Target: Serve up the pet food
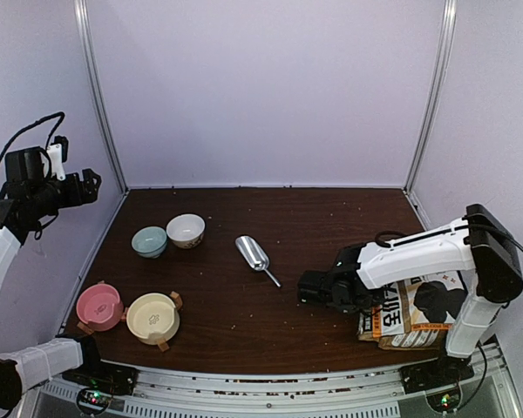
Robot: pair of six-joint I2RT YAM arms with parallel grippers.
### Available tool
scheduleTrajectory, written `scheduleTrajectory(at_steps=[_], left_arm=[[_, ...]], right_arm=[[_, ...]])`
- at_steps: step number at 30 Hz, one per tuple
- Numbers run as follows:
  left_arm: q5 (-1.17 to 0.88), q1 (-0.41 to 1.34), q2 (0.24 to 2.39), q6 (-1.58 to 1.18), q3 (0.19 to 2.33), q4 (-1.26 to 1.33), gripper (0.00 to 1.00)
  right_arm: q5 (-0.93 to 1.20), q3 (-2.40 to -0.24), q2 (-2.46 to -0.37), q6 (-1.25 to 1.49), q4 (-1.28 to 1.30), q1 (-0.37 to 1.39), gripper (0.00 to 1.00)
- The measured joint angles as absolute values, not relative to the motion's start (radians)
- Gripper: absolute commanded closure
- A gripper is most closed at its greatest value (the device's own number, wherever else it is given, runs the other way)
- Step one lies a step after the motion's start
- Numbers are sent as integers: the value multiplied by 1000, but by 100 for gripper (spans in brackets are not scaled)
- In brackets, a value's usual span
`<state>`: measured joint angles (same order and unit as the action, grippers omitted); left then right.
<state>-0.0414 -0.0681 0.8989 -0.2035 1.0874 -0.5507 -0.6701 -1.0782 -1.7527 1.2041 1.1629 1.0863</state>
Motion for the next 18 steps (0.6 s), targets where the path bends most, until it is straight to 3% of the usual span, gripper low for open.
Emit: scheduleTrajectory(at_steps=[2,18], left_arm=[[-41,-68,899,-204,1087,-550,2],[-29,-68,905,-204,1086,-550,2]], right_arm=[[-661,-1055,-1716,1193,1137,1072,100],[-377,-943,-1377,989,904,896,100]])
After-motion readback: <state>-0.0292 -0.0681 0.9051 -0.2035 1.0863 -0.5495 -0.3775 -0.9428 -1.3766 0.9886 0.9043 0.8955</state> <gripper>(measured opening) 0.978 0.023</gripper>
